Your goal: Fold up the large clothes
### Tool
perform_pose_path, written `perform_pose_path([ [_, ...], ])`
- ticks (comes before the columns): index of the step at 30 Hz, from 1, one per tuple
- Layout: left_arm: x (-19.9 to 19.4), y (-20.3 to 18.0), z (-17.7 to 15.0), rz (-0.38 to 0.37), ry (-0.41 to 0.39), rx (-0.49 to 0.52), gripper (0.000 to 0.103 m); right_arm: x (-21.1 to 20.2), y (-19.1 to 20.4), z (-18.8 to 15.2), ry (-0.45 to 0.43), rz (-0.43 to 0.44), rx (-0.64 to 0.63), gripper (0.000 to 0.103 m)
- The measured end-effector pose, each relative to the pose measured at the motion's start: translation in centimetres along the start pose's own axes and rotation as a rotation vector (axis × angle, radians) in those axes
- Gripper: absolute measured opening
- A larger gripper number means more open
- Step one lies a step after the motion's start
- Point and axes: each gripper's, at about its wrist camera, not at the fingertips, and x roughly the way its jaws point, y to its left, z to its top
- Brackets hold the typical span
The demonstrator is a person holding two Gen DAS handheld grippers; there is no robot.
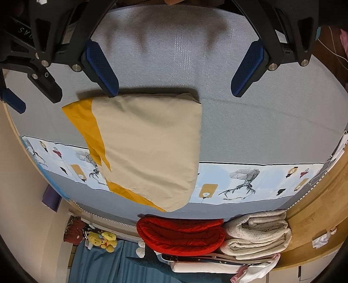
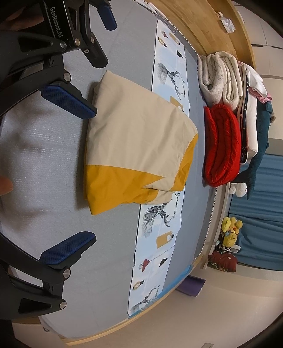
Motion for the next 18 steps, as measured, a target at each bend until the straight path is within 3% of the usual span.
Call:
perform_pose_path([
  [18, 0.23, -0.06, -0.04, -0.002, 0.004, 0.0, 0.102, 0.03, 0.11, 0.04, 0.0, -0.001, 0.0, 0.103],
])
